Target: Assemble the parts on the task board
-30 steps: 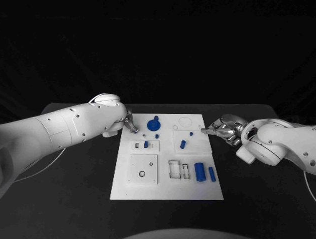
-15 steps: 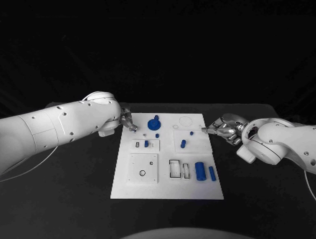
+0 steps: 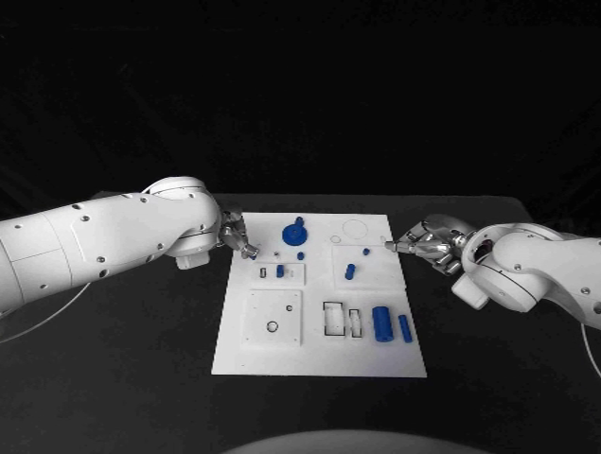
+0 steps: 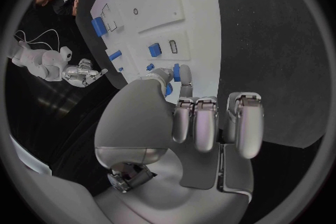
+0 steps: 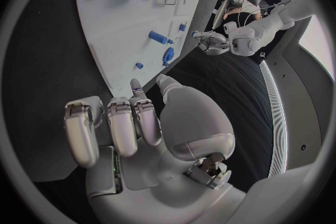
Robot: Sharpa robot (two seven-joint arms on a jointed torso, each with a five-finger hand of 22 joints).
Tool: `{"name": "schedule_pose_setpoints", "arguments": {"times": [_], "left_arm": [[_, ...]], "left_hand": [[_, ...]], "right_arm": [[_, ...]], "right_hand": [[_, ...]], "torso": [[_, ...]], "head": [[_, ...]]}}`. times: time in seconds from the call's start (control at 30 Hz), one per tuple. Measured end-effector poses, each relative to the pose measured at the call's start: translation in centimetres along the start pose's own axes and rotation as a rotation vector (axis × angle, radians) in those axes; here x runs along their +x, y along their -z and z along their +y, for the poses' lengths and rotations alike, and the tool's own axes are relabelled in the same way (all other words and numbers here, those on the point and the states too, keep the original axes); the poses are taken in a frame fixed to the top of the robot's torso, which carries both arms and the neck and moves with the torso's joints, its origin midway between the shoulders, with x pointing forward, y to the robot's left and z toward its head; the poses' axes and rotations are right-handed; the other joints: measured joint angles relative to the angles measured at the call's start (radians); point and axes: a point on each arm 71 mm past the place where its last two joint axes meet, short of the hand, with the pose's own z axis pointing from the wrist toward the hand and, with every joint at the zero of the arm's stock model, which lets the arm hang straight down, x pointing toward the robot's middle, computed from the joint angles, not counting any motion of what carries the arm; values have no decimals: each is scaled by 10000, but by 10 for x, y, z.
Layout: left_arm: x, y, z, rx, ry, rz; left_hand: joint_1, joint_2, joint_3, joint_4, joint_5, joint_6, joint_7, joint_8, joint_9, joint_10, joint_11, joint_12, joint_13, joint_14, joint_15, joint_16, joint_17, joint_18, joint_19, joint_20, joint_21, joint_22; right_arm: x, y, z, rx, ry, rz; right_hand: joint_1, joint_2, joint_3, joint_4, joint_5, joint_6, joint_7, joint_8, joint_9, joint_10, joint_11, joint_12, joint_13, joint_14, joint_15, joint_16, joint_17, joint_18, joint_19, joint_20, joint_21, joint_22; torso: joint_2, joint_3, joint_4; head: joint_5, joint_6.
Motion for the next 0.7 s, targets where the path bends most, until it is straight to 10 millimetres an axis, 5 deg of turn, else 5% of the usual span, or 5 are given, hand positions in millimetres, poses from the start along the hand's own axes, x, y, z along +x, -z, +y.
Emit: {"name": "schedule_pose_setpoints", "arguments": {"times": [0.7], "left_arm": [[15, 7, -10, -427, -36, 309]], "left_hand": [[3, 5, 43, -44, -115, 2, 1, -3, 5, 0, 0, 0, -1, 0, 0, 0, -2, 0, 0, 0, 0, 0]], "right_arm": [[0, -1, 1, -8, 10, 4]], "right_hand": [[0, 0, 0, 0, 0, 0, 0, 0, -1, 0, 0, 0, -1, 0, 0, 0, -1, 0, 0, 0, 0, 7]], "torso": [[5, -7, -16]], "head": [[113, -28]]}}
